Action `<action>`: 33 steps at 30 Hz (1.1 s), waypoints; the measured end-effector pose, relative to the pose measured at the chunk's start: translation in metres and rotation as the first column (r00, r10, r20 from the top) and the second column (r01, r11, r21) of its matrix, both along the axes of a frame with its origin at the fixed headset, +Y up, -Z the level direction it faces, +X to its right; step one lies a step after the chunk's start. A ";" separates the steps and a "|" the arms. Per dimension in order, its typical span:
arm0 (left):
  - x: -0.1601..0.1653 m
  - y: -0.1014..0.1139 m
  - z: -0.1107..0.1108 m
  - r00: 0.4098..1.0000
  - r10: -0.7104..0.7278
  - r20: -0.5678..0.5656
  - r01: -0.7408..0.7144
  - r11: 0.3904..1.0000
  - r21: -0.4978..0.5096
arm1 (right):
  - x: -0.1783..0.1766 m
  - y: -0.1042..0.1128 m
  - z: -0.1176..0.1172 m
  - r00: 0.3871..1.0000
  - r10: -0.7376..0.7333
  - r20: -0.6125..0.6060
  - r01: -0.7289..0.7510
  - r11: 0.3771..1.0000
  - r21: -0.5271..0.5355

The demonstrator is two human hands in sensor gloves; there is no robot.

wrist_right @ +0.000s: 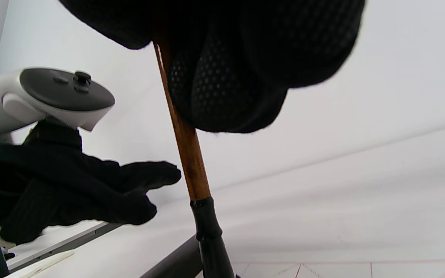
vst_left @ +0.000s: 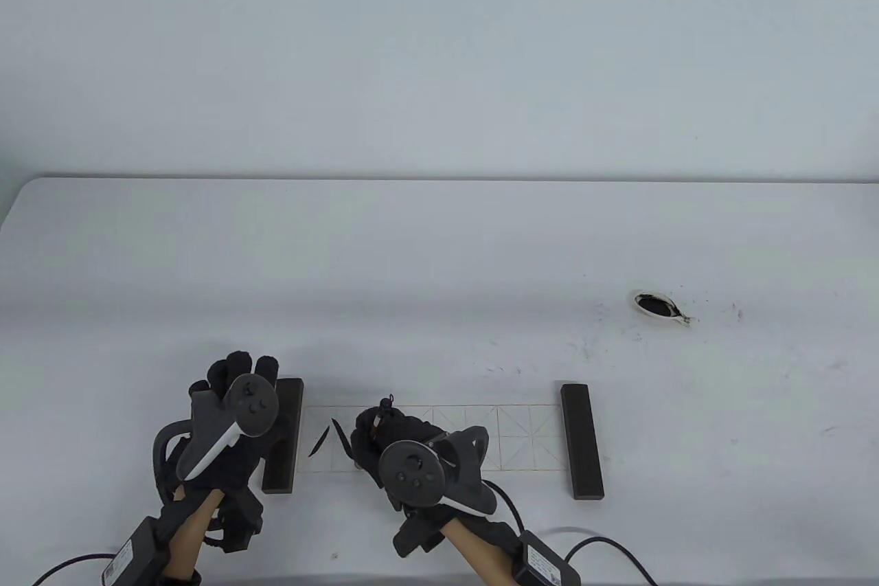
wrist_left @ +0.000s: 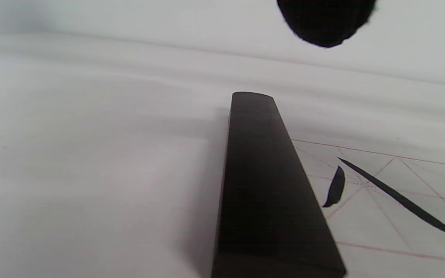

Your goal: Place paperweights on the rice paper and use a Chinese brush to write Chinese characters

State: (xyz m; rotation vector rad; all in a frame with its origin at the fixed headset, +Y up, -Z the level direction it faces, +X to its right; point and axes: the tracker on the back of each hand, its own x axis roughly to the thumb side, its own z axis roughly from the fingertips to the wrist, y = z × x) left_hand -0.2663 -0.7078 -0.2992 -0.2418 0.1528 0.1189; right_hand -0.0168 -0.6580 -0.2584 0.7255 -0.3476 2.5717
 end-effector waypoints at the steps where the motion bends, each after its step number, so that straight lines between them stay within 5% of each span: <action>1: 0.000 0.000 0.000 1.000 0.000 0.000 0.000 1.000 0.000 | 0.004 0.005 0.001 1.000 -0.010 0.002 0.010 1.000 -0.004; 6: 0.000 0.000 0.000 1.000 -0.003 0.002 0.003 1.000 -0.002 | 0.029 0.025 0.005 0.999 -0.035 0.016 0.036 0.999 -0.018; 17: 0.000 0.000 0.000 1.000 -0.002 -0.006 0.002 1.000 -0.008 | 0.061 -0.016 -0.010 0.996 -0.045 0.077 0.046 0.999 -0.008; 33: 0.001 0.000 0.000 1.000 -0.006 0.002 0.006 1.000 -0.009 | 0.056 -0.026 -0.013 0.997 0.011 0.074 -0.009 1.000 -0.023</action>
